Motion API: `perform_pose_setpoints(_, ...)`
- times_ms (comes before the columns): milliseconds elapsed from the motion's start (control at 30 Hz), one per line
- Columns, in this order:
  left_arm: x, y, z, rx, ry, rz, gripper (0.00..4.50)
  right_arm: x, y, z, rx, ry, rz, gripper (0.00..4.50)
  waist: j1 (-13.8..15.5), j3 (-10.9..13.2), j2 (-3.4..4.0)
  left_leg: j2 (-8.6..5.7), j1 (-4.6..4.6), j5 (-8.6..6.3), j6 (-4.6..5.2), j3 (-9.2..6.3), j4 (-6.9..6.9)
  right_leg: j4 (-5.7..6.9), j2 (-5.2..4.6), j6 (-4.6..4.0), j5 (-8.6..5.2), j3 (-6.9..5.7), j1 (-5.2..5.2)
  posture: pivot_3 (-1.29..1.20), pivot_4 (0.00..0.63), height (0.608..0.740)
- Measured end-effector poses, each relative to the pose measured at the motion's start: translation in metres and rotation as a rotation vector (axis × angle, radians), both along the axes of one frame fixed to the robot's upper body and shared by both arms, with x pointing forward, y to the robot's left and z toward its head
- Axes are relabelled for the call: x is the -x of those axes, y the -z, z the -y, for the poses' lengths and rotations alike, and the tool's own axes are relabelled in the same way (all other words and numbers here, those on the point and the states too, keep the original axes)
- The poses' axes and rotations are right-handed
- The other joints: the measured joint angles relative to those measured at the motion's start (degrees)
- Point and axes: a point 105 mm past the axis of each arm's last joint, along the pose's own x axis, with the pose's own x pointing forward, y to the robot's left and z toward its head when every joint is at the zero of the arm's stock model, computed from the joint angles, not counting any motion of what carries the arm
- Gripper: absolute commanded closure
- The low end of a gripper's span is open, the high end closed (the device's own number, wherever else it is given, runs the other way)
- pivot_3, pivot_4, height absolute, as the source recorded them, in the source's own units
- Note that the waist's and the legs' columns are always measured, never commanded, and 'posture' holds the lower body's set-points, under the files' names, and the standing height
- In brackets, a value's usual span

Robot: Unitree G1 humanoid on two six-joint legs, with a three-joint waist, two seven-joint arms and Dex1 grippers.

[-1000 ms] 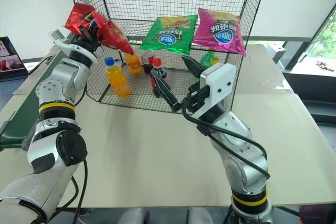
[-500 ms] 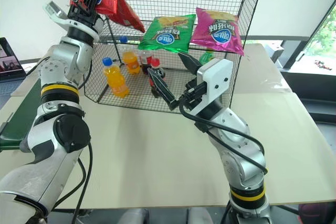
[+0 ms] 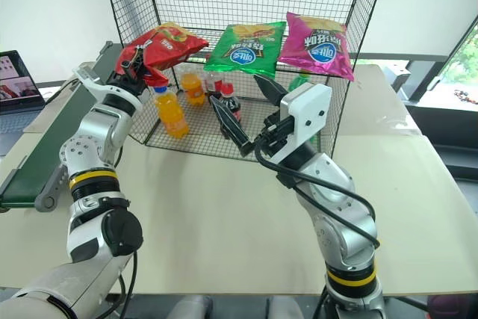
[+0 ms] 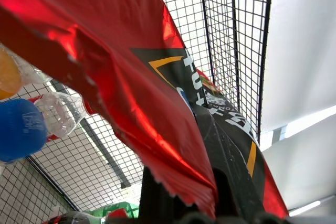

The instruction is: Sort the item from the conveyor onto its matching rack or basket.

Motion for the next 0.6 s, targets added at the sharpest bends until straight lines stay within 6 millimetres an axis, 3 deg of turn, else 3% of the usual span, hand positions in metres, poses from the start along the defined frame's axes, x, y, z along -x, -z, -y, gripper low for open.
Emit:
perform_pose_setpoints(267,-0.008,-0.013,0.025,-0.018,-0.017,-0.003,4.45,-0.007,0.006,0.003,0.020,0.043,-0.034,0.00,0.03,0.00,0.00,-0.03,-0.02,0.01,-0.02,-0.02,0.00,-0.04,0.01,0.00,0.00,0.00,0.00,0.00,0.150,0.738)
perform_pose_setpoints(433,-0.011,-0.017,0.043,-0.105,0.002,0.007,4.45,-0.009,0.006,0.004,0.019,0.058,-0.036,0.00,-0.03,0.00,0.00,-0.03,-0.02,0.02,-0.03,-0.03,-0.01,-0.04,0.02,0.05,-0.03,0.00,0.00,0.00,0.150,0.738)
perform_pose_setpoints(500,-0.013,-0.016,0.055,-0.215,0.040,0.020,4.45,-0.009,0.006,0.004,0.017,0.065,-0.037,0.00,-0.11,0.00,0.00,-0.04,-0.02,0.04,-0.07,-0.03,-0.01,-0.03,0.01,0.06,-0.04,0.00,0.00,0.00,0.150,0.738)
perform_pose_setpoints(600,-0.017,-0.017,0.058,-0.265,0.055,0.017,4.45,-0.009,0.006,0.004,0.018,0.067,-0.038,0.00,-0.32,0.00,0.00,-0.04,-0.01,0.05,-0.08,-0.04,-0.01,-0.03,0.03,0.11,-0.07,0.00,-0.01,0.00,0.150,0.738)
